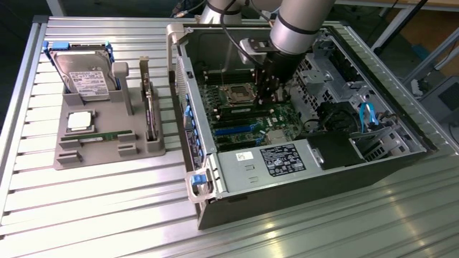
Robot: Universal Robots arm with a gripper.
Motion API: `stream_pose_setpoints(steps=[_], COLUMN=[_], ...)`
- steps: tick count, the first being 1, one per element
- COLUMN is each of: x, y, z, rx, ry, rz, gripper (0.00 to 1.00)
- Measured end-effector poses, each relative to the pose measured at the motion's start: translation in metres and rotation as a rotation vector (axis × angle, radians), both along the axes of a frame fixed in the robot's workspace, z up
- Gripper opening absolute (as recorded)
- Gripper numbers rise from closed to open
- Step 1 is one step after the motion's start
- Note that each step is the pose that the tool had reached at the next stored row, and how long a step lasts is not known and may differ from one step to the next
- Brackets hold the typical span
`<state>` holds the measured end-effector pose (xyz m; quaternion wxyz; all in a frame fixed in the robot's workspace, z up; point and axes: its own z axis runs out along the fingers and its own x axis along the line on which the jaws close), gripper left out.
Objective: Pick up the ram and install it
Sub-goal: 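Insert the ram into the slot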
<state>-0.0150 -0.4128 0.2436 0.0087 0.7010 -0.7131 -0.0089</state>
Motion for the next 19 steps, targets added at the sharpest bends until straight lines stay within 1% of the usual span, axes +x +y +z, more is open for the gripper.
stream_pose_setpoints(steps=[8, 10, 12, 19], x=[0.0, 0.0001, 0.0, 0.0001], y=[0.0006, 0.0007, 0.0006, 0.0007], z=[-0.0021, -0.0031, -0.0039, -0.0051], rx=[-0.0003, 0.0004, -0.0006, -0.0003], ry=[-0.0001, -0.0004, 0.0, -0.0001], rz=[0.0, 0.0, 0.0, 0.0], gripper=[0.12, 0.12, 0.12, 0.12])
